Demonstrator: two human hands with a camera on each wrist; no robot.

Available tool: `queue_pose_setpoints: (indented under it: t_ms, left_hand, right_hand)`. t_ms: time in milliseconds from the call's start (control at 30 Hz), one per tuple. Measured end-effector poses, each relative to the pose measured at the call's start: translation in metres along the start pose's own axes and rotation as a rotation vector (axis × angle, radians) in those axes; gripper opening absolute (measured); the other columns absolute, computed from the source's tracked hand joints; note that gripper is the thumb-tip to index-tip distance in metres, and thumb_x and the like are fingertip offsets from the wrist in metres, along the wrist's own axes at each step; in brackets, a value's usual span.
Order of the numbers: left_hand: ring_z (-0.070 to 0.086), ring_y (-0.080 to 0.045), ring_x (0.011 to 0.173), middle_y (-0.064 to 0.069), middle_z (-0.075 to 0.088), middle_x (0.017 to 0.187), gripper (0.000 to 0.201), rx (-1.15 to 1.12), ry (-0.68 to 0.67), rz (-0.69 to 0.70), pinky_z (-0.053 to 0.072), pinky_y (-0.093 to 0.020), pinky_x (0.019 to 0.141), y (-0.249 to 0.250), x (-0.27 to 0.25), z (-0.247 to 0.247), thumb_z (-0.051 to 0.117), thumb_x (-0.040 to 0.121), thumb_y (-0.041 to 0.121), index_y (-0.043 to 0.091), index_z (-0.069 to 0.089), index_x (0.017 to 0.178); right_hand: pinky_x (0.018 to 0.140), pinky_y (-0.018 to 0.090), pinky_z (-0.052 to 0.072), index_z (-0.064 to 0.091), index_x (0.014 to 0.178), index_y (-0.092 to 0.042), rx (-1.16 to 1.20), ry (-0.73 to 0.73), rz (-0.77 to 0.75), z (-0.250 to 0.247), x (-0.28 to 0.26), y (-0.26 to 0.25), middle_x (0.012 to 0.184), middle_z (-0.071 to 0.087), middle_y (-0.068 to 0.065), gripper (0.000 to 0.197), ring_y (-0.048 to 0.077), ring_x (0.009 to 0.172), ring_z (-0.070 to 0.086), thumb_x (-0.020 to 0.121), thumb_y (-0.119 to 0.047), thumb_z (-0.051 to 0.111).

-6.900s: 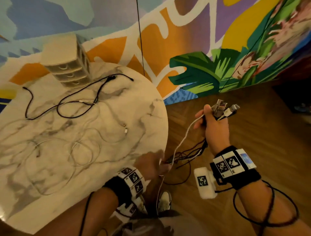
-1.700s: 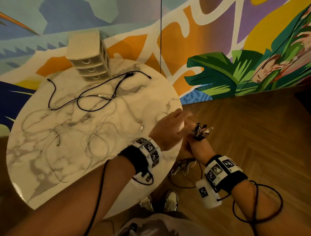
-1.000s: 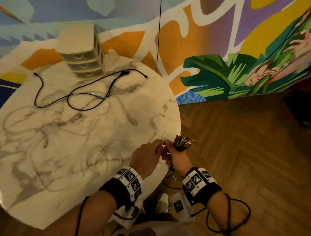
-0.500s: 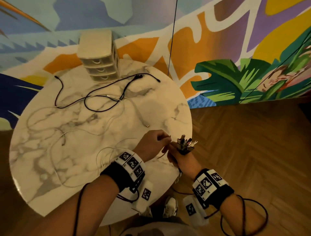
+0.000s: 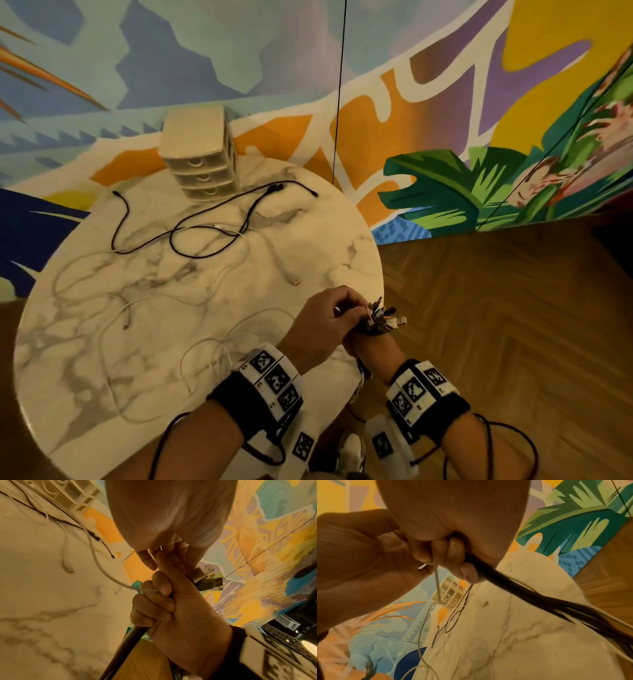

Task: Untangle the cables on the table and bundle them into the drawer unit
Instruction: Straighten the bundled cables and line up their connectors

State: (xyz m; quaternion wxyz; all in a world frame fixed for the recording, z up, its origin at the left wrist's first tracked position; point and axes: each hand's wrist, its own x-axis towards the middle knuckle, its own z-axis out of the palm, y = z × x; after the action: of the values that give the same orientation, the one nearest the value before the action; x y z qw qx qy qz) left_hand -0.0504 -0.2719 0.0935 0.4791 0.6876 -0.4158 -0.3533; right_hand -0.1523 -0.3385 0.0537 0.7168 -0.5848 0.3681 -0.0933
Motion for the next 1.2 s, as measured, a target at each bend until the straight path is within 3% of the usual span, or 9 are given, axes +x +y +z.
queue_pose_setpoints:
  t_ms: [133,267,367,533,700,800,1000,1100,1200]
  left_hand:
    - [0.055,-0.006,0.096,0.011,0.062,0.099,0.021,0.095,0.089,0.001,0.042,-0.016,0.077,-0.01,-0.003,-0.008,0.06,0.085,0.01,0.027,0.062,0.098]
    - [0.043,-0.001,0.101,0.018,0.048,0.106,0.037,0.402,-0.15,-0.064,0.031,-0.01,0.081,-0.04,-0.018,-0.016,0.059,0.083,0.013,0.029,0.053,0.117]
    - [0.041,-0.001,0.092,0.012,0.048,0.098,0.025,0.542,-0.261,-0.043,0.034,-0.018,0.087,-0.072,-0.04,-0.016,0.051,0.089,0.029,0.02,0.062,0.109]
    - [0.051,-0.015,0.097,-0.001,0.06,0.101,0.077,0.598,-0.164,-0.308,0.035,-0.023,0.087,-0.134,-0.067,-0.038,0.016,0.075,0.064,0.01,0.064,0.104]
    - [0.057,-0.026,0.112,-0.014,0.063,0.121,0.026,0.671,-0.019,-0.481,0.036,-0.025,0.093,-0.168,-0.087,-0.099,0.048,0.098,0.023,0.008,0.065,0.113]
    - [0.061,-0.034,0.091,-0.017,0.067,0.092,0.025,0.652,0.159,-0.408,0.038,-0.03,0.076,-0.145,-0.076,-0.129,0.049,0.096,0.021,0.013,0.066,0.079]
    - [0.048,-0.03,0.082,-0.011,0.057,0.08,0.033,0.938,0.525,-0.016,0.04,-0.04,0.074,-0.02,-0.037,-0.122,0.047,0.095,0.027,0.009,0.067,0.076]
    - [0.047,-0.029,0.077,-0.008,0.051,0.079,0.029,1.126,0.431,0.206,0.039,-0.037,0.061,0.027,-0.034,-0.095,0.048,0.091,0.027,0.011,0.068,0.077]
    - [0.054,-0.027,0.079,-0.006,0.052,0.085,0.019,1.225,0.195,0.178,0.033,-0.033,0.057,0.044,-0.04,-0.065,0.049,0.092,0.02,0.013,0.067,0.089]
  right_hand:
    - [0.043,0.021,0.029,0.051,0.062,-0.01,-0.038,0.049,-0.026,0.004,0.001,-0.01,0.051,0.047,0.003,0.041,0.008,0.039,0.037,0.101,-0.016,0.038]
    - [0.056,0.022,0.039,0.046,0.045,-0.013,0.011,0.202,-0.136,0.0,0.007,-0.011,0.052,0.051,0.003,0.058,0.015,0.052,0.045,0.1,-0.032,0.041]
    - [0.055,0.028,0.046,0.039,0.043,-0.007,0.331,0.203,-0.075,-0.002,0.008,-0.022,0.053,0.054,0.012,0.061,0.021,0.048,0.053,0.101,-0.027,0.038]
    - [0.04,0.023,0.036,0.03,0.046,-0.015,0.66,0.262,0.011,-0.02,0.01,-0.034,0.038,0.028,0.001,0.058,0.015,0.032,0.029,0.099,-0.035,0.042]
    - [0.038,0.022,0.022,0.027,0.048,-0.017,0.756,0.351,-0.026,-0.05,0.017,-0.031,0.037,0.022,-0.003,0.057,0.011,0.031,0.02,0.098,-0.042,0.041]
    - [0.041,0.025,0.023,0.03,0.048,-0.018,0.719,0.471,-0.067,-0.051,0.015,-0.033,0.039,0.024,-0.004,0.057,0.011,0.034,0.022,0.098,-0.043,0.042]
    - [0.045,0.026,0.024,0.036,0.037,-0.02,0.219,0.415,-0.24,-0.015,-0.005,-0.063,0.037,0.03,-0.007,0.064,0.01,0.036,0.026,0.098,-0.04,0.044]
    - [0.043,0.023,0.025,0.06,0.047,-0.016,-0.044,0.091,-0.235,0.008,-0.017,-0.079,0.038,0.033,-0.001,0.062,0.009,0.035,0.028,0.1,-0.038,0.038]
    - [0.044,0.021,0.031,0.069,0.073,-0.001,-0.177,0.003,-0.214,0.027,-0.024,-0.084,0.042,0.037,0.002,0.056,0.008,0.036,0.034,0.1,-0.038,0.038]
